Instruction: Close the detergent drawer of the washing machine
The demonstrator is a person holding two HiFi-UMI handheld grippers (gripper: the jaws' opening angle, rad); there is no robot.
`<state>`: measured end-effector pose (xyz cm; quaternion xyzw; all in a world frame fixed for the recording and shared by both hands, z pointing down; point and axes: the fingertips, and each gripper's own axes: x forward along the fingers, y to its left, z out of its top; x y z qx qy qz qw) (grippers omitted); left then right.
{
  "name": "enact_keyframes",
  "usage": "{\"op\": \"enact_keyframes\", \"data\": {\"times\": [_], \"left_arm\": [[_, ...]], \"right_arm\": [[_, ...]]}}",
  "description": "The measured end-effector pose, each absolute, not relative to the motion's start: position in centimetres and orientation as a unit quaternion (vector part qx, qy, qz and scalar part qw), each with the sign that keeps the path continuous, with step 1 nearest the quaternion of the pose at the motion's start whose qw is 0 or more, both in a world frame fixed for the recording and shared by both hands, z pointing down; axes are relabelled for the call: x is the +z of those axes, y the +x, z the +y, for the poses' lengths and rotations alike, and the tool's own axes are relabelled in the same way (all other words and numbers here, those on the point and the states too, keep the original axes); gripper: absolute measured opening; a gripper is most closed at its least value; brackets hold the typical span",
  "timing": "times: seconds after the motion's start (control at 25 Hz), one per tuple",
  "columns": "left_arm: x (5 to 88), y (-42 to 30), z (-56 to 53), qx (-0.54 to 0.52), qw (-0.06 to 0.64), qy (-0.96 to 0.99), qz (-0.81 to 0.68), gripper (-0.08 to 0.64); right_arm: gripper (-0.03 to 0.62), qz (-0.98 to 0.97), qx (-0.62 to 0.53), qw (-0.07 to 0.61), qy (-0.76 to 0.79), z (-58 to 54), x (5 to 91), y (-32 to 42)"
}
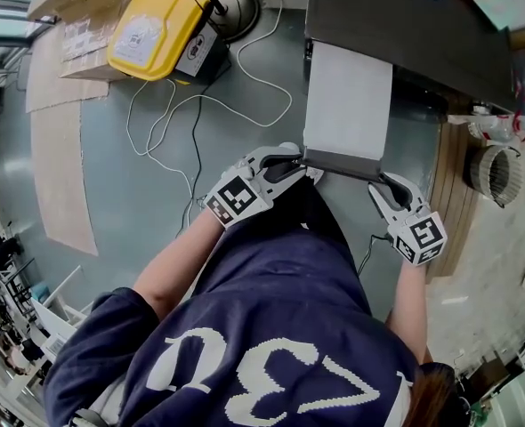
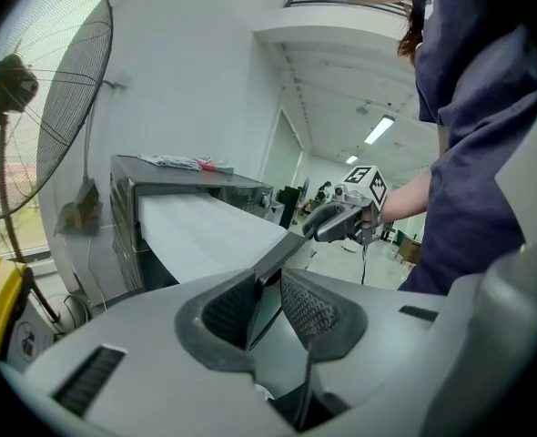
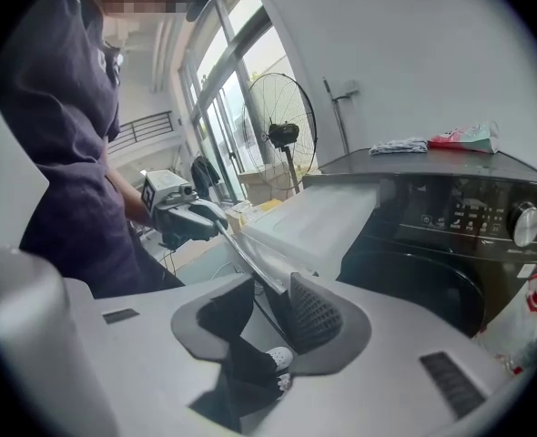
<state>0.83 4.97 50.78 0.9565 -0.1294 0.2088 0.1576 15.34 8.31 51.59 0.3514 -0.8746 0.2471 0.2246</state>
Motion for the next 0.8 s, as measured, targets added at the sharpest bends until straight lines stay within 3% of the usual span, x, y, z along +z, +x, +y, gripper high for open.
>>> {"op": "enact_keyframes", "data": {"times": [0.8], "left_arm": [[50.8, 1.8, -2.6, 0.211, 0.148, 0.949, -0.18, 0.11]], "right_arm": [[0.14, -0.869, 0.233, 0.231, 0.369, 0.8, 51.7, 16.3]]}}
